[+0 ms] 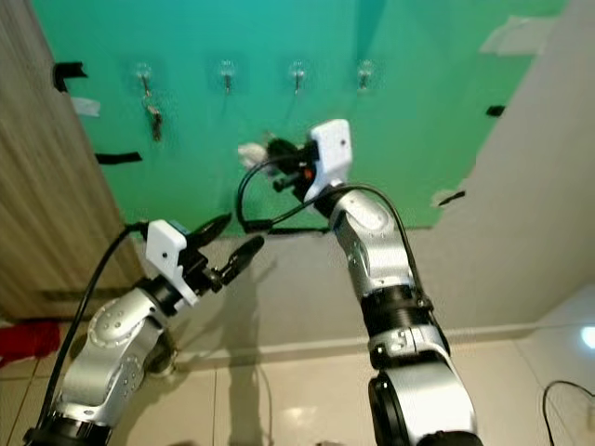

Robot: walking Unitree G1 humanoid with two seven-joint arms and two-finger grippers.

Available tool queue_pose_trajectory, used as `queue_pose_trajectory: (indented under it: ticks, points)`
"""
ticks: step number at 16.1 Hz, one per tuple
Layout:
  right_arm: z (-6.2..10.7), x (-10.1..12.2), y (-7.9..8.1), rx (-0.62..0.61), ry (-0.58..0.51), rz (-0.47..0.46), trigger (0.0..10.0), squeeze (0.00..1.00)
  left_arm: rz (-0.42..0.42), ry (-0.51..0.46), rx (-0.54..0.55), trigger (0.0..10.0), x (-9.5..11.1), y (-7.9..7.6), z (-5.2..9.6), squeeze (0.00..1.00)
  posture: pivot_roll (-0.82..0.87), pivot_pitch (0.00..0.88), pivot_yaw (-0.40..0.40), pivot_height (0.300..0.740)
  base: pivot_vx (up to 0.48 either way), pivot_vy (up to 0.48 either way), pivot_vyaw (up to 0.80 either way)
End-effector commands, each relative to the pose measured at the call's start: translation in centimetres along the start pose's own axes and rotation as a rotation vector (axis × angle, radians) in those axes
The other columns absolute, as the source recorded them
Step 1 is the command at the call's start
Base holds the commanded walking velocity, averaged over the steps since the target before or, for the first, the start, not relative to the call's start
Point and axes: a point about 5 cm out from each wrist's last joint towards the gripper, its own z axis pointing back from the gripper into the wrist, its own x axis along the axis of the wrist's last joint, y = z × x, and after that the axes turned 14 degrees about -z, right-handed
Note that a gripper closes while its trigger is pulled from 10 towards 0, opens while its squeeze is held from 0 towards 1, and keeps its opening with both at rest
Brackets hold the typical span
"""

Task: Hang keys on a hook

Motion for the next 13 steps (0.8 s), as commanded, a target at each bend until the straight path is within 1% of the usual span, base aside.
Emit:
queue_pose_trajectory:
  ticks: [1,2,3,4,6,7,8,9,11,13]
  points:
    - [0.1,1.3,-0.7,-0.06,-0.082,0.018,10.0,0.0,-0.016,0.007,-0.002,10.0,0.0,0.1,-0.4,0.0,0.01,0.0,-0.026,0.74,0.0,0.0,0.0]
    - [0.0,1.7,-0.9,-0.082,-0.113,-0.001,10.0,0.0,-0.016,0.012,-0.006,10.0,-0.2,0.0,-0.4,0.0,0.01,0.0,-0.024,0.74,0.0,0.0,0.0]
    - [-0.1,1.8,-0.8,-0.073,-0.117,-0.012,10.0,0.0,-0.015,0.012,-0.009,10.0,-0.2,-0.1,-0.4,0.0,0.01,0.0,-0.022,0.74,0.0,0.0,0.0]
    - [-0.3,1.8,-0.2,-0.028,-0.111,-0.023,10.0,0.0,-0.008,0.009,-0.022,10.0,-0.2,-0.4,-0.4,0.0,0.01,0.0,-0.023,0.74,0.0,0.0,0.0]
    - [-0.4,2.2,0.2,0.012,-0.116,-0.042,10.0,0.0,-0.003,0.004,-0.03,10.0,-0.1,-0.7,-0.5,0.0,0.01,0.0,-0.027,0.74,0.0,0.0,0.0]
    - [-0.5,3.0,0.5,0.051,-0.135,-0.081,10.0,0.0,0.004,0.0,-0.034,10.0,-0.1,-0.9,-0.5,0.0,0.01,0.0,-0.029,0.74,0.0,0.0,0.0]
    - [-0.5,3.3,0.9,0.093,-0.128,-0.098,10.0,0.0,0.006,0.001,-0.038,10.0,-0.2,-1.0,-0.4,0.0,0.01,0.0,-0.03,0.74,0.0,0.0,0.0]
    - [-0.5,3.4,1.5,0.15,-0.102,-0.095,10.0,0.0,0.007,0.001,-0.042,10.0,-0.3,-1.1,-0.3,0.0,0.01,0.0,-0.029,0.74,0.0,0.0,0.0]
    - [-0.5,3.1,2.1,0.213,-0.053,-0.064,10.0,0.0,0.007,0.002,-0.045,10.0,-0.4,-1.2,-0.3,0.0,0.01,0.0,-0.027,0.74,0.0,0.0,0.0]
    - [-0.5,2.8,2.3,0.234,-0.026,-0.054,10.0,0.0,0.009,0.002,-0.051,10.0,-0.4,-1.3,-0.4,0.0,0.01,0.0,-0.024,0.74,0.0,0.0,0.0]
